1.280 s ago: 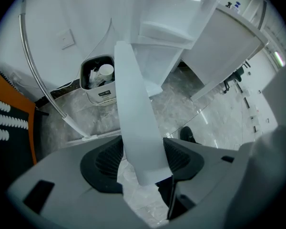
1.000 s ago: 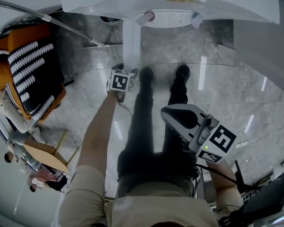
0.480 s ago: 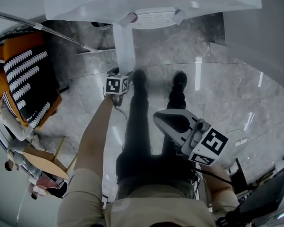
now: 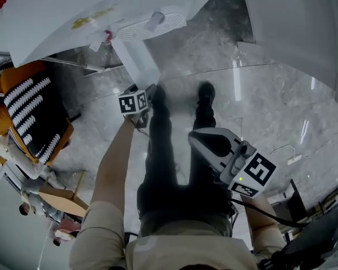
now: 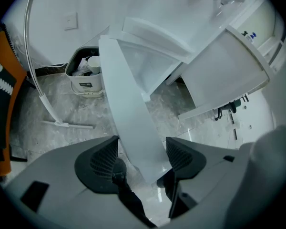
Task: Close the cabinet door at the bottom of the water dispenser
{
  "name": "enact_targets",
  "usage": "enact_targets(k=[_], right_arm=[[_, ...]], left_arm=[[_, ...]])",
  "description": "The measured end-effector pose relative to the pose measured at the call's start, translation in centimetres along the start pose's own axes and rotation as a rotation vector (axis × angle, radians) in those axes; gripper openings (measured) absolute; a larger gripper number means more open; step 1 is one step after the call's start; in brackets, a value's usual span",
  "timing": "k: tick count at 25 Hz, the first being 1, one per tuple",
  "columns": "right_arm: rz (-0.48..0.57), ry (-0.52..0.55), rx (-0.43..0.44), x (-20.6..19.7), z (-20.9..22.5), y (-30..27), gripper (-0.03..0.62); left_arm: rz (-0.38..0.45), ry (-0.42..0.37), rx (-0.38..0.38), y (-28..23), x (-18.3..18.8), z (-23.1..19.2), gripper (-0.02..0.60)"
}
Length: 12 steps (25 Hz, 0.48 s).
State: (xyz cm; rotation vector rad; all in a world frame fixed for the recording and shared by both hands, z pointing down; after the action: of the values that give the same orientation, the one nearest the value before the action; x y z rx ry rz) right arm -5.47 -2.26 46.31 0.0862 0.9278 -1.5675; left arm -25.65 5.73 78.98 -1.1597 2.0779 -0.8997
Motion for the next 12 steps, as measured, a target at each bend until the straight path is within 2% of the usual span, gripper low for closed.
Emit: enact_targets(k=[12], right_arm=[[0.041, -0.045, -0.030, -0.4, 2.0, 1.9, 0.015]], left_arm=[[0.035, 0.070, -0.038, -2.2, 1.6, 2.2, 0.298]])
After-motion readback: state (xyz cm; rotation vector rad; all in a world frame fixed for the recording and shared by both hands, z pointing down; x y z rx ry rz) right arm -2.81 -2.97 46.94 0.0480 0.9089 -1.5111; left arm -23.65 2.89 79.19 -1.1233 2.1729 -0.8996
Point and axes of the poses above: the fingertips, and each gripper's own axes: y backward along the fingers, z to its right, x out of its top, the point moved 5 cm from there along y, backward along the fingers, and after that the axes turned 15 degrees about -x, right-handed, at the moved point
